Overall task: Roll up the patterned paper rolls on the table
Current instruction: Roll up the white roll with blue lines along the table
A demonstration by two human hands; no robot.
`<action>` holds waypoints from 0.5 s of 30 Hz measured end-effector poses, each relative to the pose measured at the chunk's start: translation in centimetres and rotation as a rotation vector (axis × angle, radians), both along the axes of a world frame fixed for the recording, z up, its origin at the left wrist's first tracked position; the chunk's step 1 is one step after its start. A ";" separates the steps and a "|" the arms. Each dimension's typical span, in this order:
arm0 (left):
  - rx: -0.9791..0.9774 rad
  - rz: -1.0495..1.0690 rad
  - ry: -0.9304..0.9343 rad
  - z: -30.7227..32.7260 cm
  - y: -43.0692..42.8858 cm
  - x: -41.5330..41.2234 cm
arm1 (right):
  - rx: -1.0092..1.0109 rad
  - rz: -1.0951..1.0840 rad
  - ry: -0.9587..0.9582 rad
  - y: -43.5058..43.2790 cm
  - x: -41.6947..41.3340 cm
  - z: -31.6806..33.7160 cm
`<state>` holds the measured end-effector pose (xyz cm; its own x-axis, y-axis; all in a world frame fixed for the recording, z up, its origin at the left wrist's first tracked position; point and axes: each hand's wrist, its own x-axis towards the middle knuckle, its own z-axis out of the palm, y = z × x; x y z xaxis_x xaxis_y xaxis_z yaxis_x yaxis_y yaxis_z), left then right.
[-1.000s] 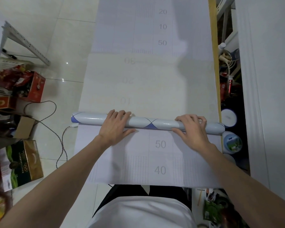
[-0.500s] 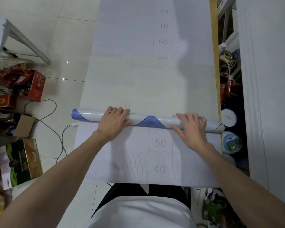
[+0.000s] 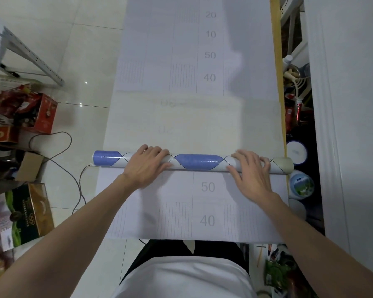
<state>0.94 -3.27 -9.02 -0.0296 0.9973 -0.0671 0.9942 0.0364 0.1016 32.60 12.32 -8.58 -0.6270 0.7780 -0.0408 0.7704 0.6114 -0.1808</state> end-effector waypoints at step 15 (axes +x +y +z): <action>0.017 0.045 0.029 0.2 -0.5 -0.1 | -0.012 -0.007 -0.042 0.4 0.8 -0.1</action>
<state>0.83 -3.73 -8.79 -0.0764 0.9959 -0.0487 0.9941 0.0798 0.0733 33.40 12.69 -8.68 -0.6187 0.7819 -0.0763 0.7820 0.6036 -0.1553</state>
